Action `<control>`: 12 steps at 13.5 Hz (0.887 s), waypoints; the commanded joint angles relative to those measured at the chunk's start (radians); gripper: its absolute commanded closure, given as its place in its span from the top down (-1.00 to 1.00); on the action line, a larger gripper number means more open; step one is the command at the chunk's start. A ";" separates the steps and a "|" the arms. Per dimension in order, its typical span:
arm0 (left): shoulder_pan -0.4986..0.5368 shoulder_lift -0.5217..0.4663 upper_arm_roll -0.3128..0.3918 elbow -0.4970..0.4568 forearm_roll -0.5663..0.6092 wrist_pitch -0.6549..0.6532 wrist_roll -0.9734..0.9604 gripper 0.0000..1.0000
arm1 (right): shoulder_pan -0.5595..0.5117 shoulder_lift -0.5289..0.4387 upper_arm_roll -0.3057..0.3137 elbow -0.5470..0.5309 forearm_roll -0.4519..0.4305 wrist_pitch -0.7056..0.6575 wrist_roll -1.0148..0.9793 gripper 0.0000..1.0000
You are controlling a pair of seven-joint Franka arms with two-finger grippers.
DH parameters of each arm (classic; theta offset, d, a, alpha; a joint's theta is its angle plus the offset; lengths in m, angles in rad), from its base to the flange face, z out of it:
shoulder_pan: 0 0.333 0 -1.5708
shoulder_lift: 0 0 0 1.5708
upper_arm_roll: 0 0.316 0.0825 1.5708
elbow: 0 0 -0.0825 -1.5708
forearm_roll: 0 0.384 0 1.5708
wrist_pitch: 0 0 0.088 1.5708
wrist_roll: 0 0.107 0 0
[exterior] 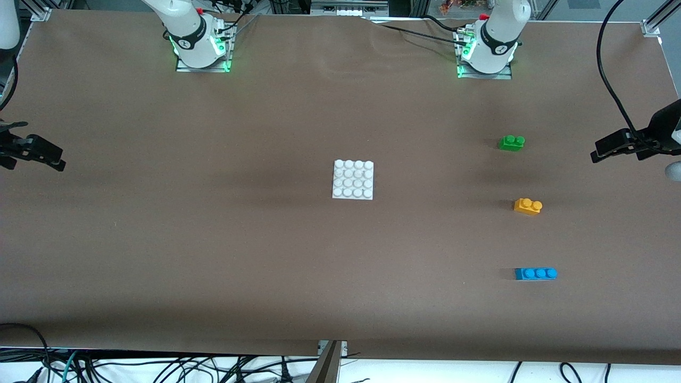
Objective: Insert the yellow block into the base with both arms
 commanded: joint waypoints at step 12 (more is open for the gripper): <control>-0.001 0.034 -0.012 0.007 0.049 -0.011 0.008 1.00 | -0.032 0.007 0.021 0.033 -0.011 -0.053 -0.024 1.00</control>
